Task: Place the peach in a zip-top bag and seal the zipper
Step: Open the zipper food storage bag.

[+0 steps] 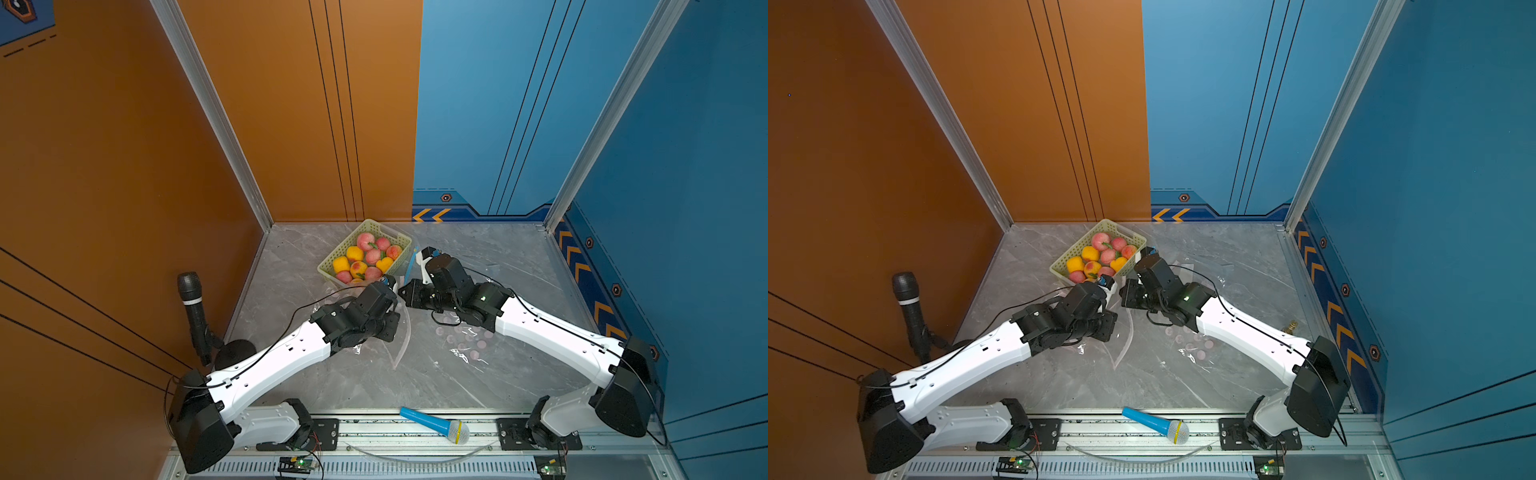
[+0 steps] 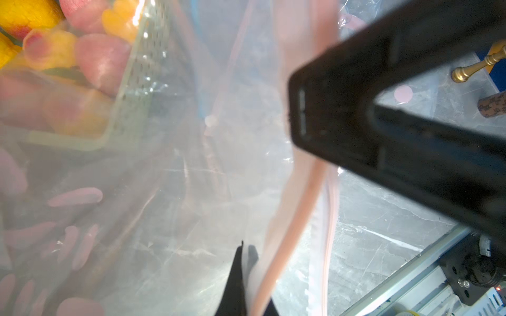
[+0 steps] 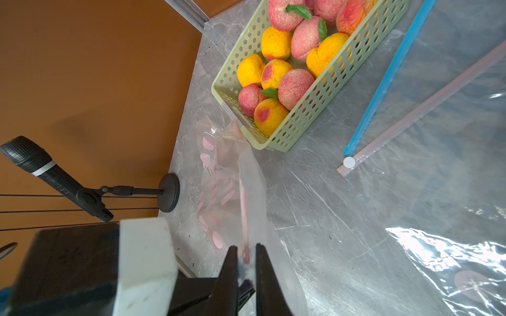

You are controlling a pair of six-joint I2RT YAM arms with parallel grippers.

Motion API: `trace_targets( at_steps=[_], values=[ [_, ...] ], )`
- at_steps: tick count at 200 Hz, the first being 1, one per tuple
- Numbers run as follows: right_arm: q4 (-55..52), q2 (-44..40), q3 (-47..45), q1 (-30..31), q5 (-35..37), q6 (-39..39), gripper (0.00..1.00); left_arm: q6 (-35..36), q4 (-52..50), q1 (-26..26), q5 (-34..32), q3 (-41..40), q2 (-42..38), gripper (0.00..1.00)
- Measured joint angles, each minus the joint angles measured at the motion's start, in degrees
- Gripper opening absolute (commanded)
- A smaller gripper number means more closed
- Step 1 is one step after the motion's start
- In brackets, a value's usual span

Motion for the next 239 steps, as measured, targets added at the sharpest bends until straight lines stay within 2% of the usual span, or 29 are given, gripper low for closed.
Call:
trace_targets(
  at_steps=[76, 179, 190, 217, 239],
  values=[
    [-0.3, 0.0, -0.3, -1.1, 0.2, -0.1, 0.06, 0.0, 2.8, -1.2, 3.1, -2.1, 0.0, 0.0],
    [-2.1, 0.8, -0.3, -2.6, 0.2, -0.3, 0.06, -0.9, 4.0, -2.0, 4.0, -4.0, 0.3, 0.0],
    [-2.2, 0.8, -0.3, -2.8, 0.2, -0.5, 0.14, -1.6, 4.0, -1.9, 4.0, -4.7, -0.3, 0.0],
    [-0.9, 0.8, -0.3, -3.1, -1.0, -1.8, 0.45, -4.2, 3.3, -0.1, 3.9, -6.6, -2.9, 0.0],
    [0.9, 0.8, 0.0, -3.2, -2.6, -3.9, 0.54, -7.3, 2.4, 3.0, 2.6, -9.1, -6.3, 0.0]
  ],
)
